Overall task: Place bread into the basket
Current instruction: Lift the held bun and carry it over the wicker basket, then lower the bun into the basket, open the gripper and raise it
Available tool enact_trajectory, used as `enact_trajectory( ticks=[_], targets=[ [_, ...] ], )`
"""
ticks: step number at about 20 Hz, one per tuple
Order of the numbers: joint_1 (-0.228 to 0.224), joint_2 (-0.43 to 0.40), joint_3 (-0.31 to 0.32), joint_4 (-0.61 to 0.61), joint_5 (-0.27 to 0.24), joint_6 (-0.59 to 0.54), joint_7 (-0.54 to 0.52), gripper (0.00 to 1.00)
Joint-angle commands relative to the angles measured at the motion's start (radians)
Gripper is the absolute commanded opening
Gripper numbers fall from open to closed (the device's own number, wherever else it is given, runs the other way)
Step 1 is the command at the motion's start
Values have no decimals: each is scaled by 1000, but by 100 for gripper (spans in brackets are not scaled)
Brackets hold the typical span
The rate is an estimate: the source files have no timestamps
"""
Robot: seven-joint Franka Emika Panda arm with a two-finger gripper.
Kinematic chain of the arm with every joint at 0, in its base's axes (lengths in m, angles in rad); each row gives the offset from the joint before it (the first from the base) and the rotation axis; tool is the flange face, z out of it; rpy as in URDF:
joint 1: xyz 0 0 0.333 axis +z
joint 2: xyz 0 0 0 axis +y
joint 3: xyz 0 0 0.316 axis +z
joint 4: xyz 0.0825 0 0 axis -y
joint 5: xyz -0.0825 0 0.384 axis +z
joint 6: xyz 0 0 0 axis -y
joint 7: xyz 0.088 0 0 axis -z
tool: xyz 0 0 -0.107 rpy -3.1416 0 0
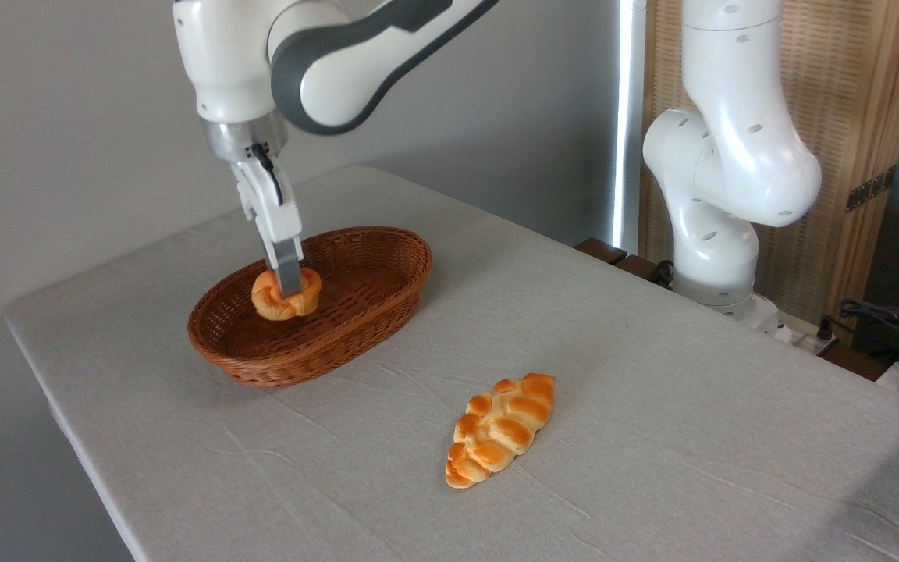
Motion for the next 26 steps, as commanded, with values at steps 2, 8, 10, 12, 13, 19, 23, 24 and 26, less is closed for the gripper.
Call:
enact_trajectory(
  ticks=[2, 8, 10, 12, 13, 19, 23, 24, 26],
  targets=[
    [5, 39, 1, 18, -4, 56, -38, 100],
    [14, 41, 18, 18, 0, 57, -34, 100],
    [15, 41, 18, 18, 0, 60, -34, 100],
    [17, 39, 18, 18, -1, 60, -41, 100],
    [17, 39, 18, 18, -1, 60, -43, 100],
    [19, 16, 44, 20, -7, 57, -48, 100],
    [19, -85, 136, 20, -11, 42, -43, 100],
    [19, -100, 163, 20, -8, 27, -42, 100],
    [19, -122, 225, 20, 0, -9, -32, 100]
  ],
)
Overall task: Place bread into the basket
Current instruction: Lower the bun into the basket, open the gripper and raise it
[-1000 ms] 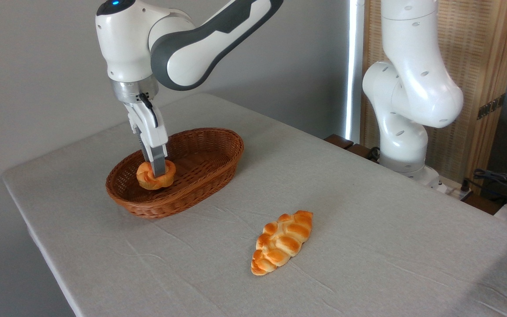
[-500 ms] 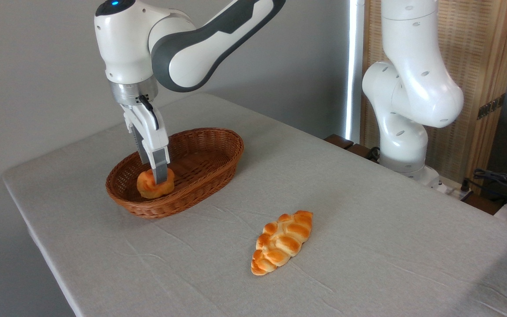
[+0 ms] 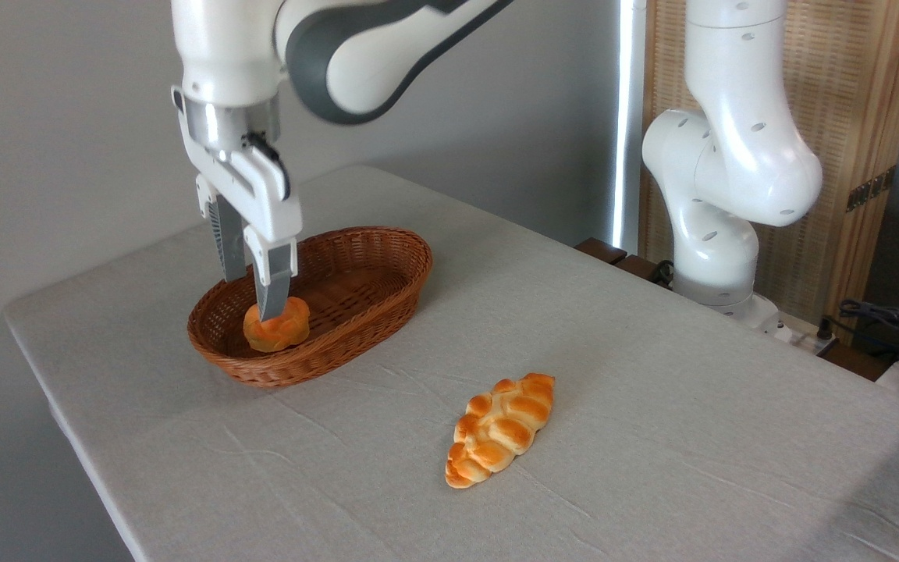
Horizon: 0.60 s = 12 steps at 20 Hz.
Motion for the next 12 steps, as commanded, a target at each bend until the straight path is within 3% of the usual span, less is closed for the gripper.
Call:
enact_trajectory(
  ticks=[1, 3, 8, 10, 12],
  targets=[
    [-5, -60, 106, -14, 2, -57, 17, 100],
    [-5, -61, 155, -15, 5, -65, 81, 100],
    [-5, -85, 223, -12, 81, -198, 297, 100],
    [-5, -90, 242, 21, 115, -244, 320, 100],
    [-5, -90, 259, 48, 106, -296, 313, 100]
  ],
)
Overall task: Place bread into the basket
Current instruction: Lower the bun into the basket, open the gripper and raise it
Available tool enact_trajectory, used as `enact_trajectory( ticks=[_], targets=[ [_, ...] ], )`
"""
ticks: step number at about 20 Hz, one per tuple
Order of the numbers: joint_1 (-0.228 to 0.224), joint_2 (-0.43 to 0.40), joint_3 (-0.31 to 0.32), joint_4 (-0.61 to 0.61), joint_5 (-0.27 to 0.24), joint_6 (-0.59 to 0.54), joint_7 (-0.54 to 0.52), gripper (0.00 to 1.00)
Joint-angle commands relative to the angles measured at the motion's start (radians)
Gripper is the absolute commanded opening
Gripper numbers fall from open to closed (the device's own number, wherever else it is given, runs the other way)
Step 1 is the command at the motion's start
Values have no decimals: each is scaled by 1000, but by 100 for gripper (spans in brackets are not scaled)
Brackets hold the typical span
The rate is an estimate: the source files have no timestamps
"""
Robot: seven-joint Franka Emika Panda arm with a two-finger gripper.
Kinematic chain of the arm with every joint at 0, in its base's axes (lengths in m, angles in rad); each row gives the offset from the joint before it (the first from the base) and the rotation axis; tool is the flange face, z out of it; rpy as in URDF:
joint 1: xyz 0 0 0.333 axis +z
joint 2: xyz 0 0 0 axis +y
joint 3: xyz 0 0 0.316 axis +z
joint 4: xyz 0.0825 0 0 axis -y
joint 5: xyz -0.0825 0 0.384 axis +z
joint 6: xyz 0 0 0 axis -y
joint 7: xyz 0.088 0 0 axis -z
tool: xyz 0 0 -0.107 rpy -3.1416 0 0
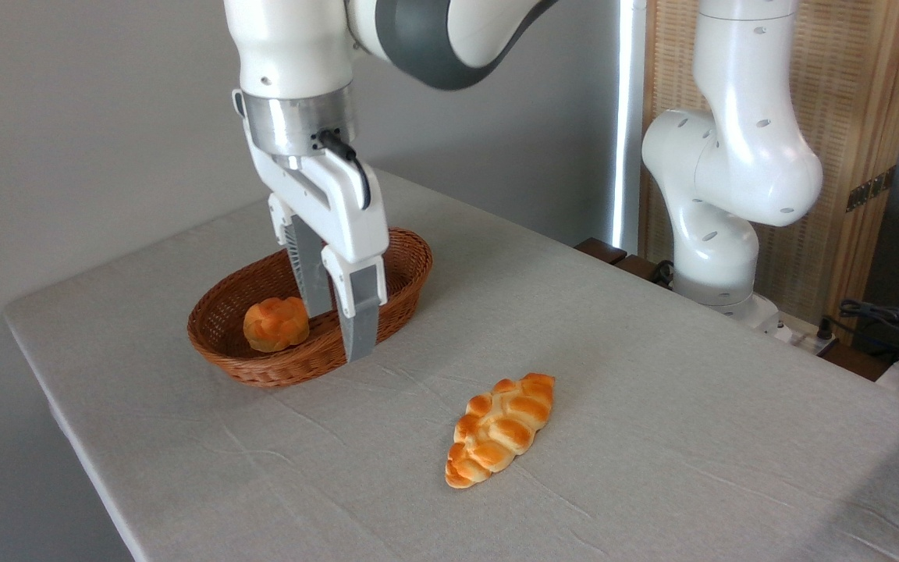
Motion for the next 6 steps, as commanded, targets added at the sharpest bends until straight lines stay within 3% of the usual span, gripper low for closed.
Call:
enact_trajectory(
  ticks=[1, 6],
  targets=[
    [-10, -14, 46, 43, 6, -87, 3, 100],
    [-10, -18, 66, 46, 5, -88, -27, 100]
  ],
)
